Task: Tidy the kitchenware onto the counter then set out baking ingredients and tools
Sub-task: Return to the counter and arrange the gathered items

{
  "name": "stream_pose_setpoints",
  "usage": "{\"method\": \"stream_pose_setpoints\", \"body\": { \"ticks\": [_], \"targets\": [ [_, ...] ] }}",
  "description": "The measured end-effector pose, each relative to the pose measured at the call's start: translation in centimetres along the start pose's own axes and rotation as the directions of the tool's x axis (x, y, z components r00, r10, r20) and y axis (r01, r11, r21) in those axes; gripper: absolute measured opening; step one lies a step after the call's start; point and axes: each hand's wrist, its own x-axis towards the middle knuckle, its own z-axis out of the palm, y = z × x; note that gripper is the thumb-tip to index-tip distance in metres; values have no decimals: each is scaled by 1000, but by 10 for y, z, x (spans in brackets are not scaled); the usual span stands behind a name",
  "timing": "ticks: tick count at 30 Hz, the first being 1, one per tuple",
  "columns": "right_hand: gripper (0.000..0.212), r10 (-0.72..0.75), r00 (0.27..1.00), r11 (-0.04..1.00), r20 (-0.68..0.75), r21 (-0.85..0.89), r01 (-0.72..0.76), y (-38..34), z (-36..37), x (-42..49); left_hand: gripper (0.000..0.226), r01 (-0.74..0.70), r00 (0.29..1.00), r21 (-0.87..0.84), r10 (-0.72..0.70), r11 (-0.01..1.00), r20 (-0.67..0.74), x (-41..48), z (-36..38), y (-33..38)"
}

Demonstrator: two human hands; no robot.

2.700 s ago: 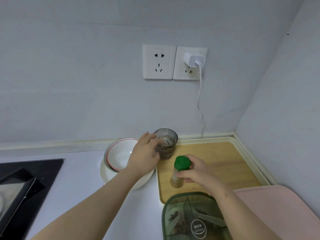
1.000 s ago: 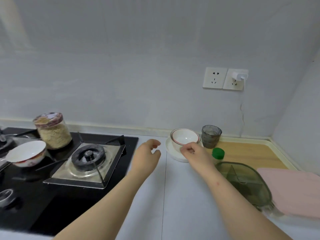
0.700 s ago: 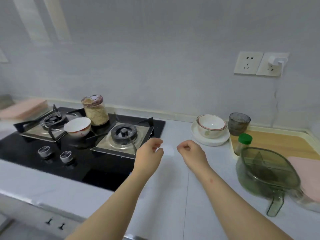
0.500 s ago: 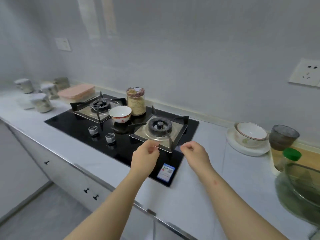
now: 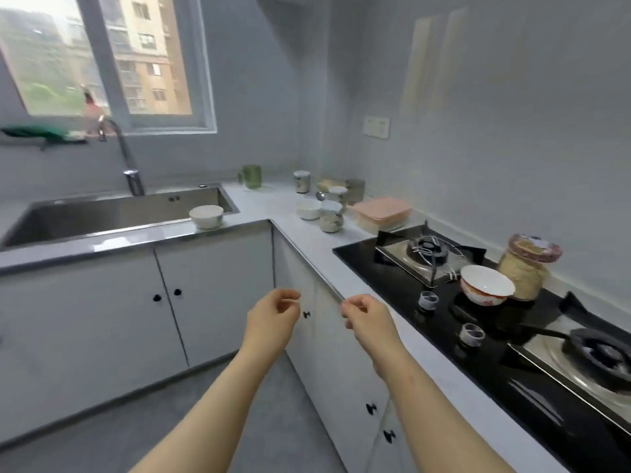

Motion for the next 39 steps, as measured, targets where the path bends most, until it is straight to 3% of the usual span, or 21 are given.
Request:
{"method": "stream_pose_setpoints", "body": {
  "ticks": [6,13,22,31,39],
  "targets": [
    [20,-57,959,998,279,1,59,-47,177,33,22,87,968,-19,-89,996,-236,50,-145,-55],
    [14,-47,823,995,567,-42,86,-76,330,65,20,204,875,-56,-208,977,-437,103,-263,-121],
    [13,-87,710,992,699,-4,125,-118,467,149,17,272,773,-74,-264,960,-577,212,-352,-166],
    [10,-84,529,987,845,-2,160,-172,635,211,17,355,605,-124,-329,927,-725,309,-468,-197],
    [10,-66,489,987,870,-14,159,-200,784,231,18,368,558,-172,-365,914,-746,372,-588,-264]
  ]
}}
